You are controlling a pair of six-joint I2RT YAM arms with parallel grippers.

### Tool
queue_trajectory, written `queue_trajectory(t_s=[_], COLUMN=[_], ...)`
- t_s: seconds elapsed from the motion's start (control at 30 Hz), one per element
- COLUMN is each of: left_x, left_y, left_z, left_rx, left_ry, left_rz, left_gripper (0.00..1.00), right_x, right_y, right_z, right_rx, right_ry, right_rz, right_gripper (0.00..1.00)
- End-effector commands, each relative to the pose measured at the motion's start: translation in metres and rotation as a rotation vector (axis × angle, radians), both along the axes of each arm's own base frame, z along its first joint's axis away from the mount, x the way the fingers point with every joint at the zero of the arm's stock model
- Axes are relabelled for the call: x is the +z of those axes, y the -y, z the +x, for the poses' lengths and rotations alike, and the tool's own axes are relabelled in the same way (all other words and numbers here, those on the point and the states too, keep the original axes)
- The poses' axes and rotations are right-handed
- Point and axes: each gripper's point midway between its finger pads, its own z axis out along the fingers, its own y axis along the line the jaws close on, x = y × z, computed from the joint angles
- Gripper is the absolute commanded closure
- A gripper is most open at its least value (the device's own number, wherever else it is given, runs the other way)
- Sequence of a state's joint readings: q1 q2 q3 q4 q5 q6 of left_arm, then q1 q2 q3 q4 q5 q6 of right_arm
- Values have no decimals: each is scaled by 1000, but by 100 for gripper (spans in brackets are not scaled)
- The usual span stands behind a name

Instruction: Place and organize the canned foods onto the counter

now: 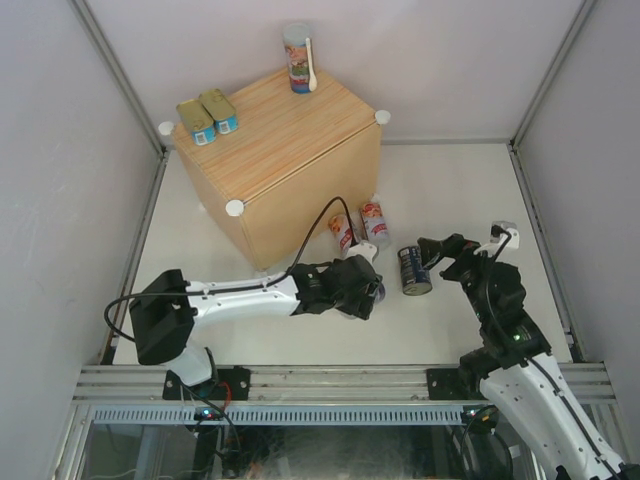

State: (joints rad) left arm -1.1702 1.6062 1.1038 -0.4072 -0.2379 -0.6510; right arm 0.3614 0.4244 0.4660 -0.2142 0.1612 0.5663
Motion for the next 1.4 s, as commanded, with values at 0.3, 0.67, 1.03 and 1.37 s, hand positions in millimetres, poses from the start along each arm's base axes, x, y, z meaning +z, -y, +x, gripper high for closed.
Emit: queue_trajectory(t_s=[0.3, 0.67, 1.03, 1.37], left_x=[80, 95, 86, 65], left_y=[-24, -47, -50, -46], left_z=[13, 1, -10, -21], left_rx=[-36, -167, -268, -347], left_ry=[148, 92, 28, -46], left_rz=[131, 357, 435, 454], left_gripper=[100, 100, 100, 89], right_x=[14, 18, 18, 15], right_y=[-5, -12, -16, -17], right_z=[-7, -9, -7, -10], right_rx=[22, 37, 43, 42], right_ry=[28, 38, 35, 26], right_rz=[42, 59, 50, 40], right_gripper=[6, 6, 6, 6])
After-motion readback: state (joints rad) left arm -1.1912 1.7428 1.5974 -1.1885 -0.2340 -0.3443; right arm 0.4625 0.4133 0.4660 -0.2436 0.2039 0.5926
